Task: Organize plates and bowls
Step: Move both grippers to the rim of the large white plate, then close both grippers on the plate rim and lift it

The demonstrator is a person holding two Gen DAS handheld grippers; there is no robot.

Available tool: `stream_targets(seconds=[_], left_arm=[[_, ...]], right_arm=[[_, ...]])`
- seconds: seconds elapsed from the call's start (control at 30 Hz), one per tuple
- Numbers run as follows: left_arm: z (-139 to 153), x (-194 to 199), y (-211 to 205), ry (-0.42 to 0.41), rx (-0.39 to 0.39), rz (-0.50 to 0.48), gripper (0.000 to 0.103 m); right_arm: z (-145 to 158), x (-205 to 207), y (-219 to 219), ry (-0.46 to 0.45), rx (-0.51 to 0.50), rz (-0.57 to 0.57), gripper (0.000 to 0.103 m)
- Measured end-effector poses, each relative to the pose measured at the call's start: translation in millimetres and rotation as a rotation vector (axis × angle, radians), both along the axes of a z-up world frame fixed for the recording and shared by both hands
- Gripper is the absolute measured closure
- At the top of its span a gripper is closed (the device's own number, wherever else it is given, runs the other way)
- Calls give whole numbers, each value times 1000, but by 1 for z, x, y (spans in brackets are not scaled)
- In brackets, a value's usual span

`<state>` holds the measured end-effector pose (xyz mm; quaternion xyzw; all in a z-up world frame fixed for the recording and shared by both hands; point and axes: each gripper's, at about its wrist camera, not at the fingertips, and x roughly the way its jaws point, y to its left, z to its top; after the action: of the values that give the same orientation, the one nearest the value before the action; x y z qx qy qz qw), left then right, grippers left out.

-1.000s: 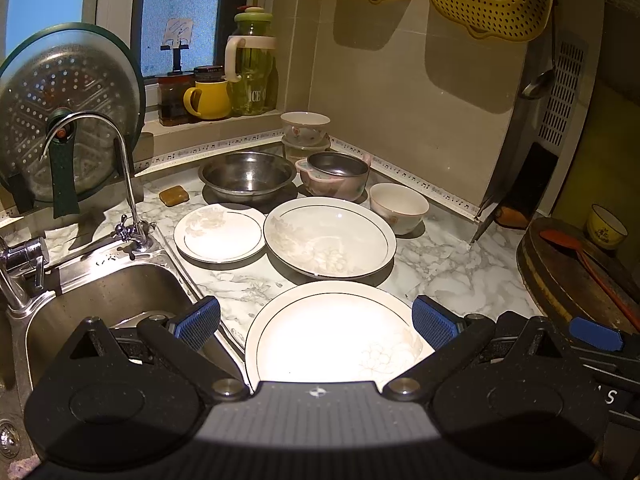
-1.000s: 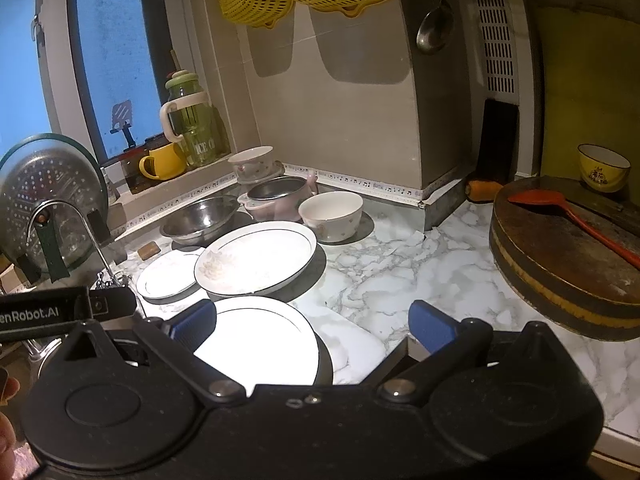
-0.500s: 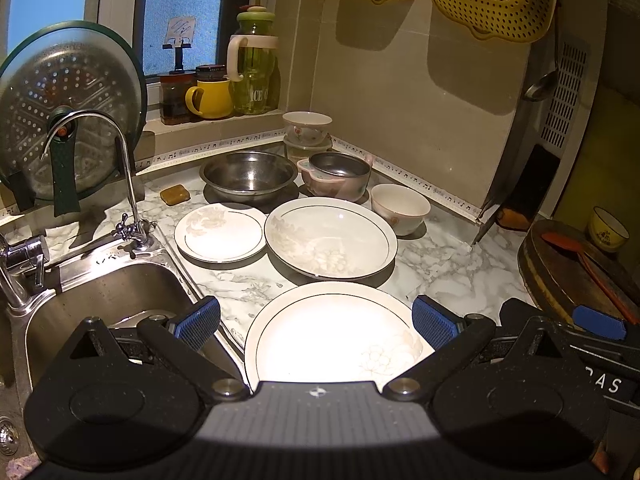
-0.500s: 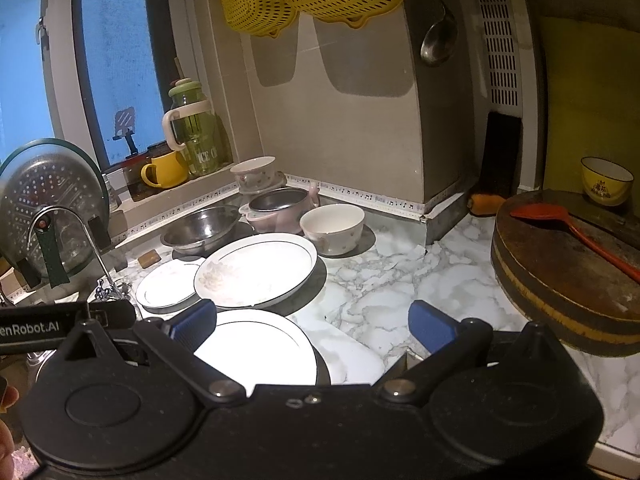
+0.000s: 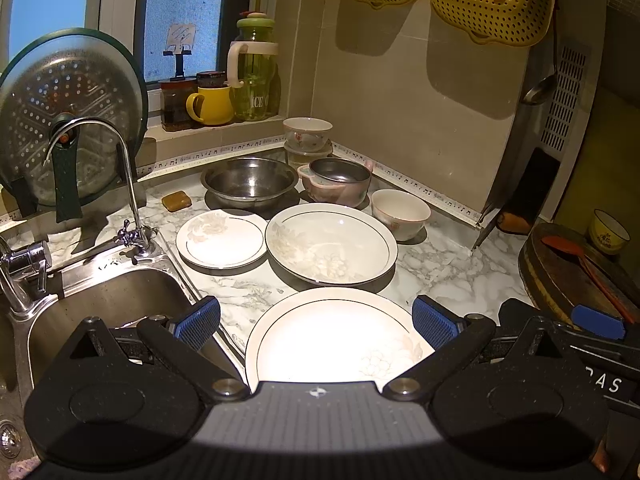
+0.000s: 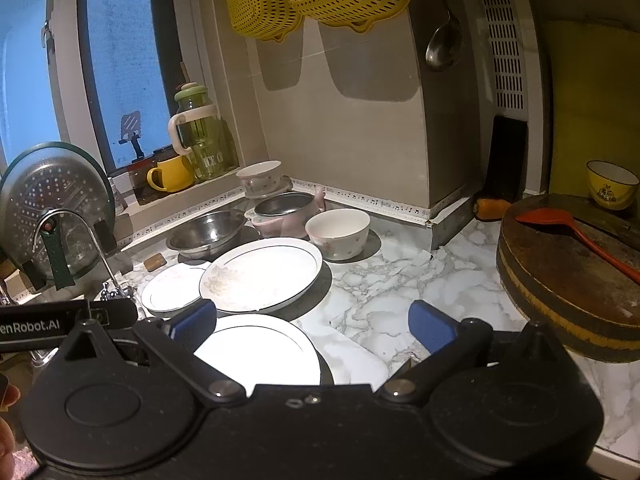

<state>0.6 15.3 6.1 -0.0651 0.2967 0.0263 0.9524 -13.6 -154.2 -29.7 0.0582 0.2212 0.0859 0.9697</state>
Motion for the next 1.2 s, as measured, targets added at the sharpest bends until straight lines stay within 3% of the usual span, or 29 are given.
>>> stream_targets(seconds=[0.8,0.97,1.2], left_arm=[[-4,7,6,16,-12,7,0],[-12,17,19,35,-54,16,0],[-31,34,39,89,-57,39,0]], right_arm=[[-1,5,2,6,3,42,0],[-4,19,8,47,-24,73,0],[-21,52,9,140,-101,114,5]])
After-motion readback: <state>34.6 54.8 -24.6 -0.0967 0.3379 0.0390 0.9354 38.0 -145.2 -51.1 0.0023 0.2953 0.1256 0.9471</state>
